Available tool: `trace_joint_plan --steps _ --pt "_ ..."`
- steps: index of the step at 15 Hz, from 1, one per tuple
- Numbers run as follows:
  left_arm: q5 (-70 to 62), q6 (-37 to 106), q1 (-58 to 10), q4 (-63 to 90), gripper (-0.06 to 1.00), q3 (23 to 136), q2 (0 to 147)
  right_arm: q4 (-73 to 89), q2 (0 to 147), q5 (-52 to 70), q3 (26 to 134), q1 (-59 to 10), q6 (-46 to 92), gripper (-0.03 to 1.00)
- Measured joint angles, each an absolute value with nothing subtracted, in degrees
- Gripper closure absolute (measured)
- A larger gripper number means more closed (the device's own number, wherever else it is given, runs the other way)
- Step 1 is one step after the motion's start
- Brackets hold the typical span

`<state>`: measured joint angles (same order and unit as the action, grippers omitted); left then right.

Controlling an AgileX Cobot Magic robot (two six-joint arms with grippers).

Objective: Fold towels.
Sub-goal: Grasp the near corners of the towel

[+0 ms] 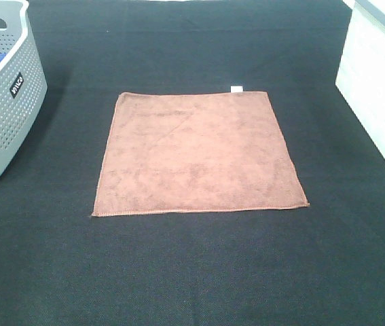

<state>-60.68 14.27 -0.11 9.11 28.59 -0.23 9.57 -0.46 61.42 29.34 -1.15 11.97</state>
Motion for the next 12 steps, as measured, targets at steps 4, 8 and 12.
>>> trace_joint_plan --steps 4,8,12 --pt "-60.7 14.3 -0.1 9.1 0.27 28.6 -0.2 9.6 -0.5 61.4 29.3 -1.1 12.0 0.06" --pt "-60.7 14.3 -0.1 9.1 0.27 28.6 -0.2 9.6 -0.5 61.4 29.3 -1.1 12.0 0.06" --pt "-60.7 14.3 -0.1 9.1 0.27 28.6 -0.2 9.6 -0.5 61.4 29.3 -1.1 12.0 0.06"
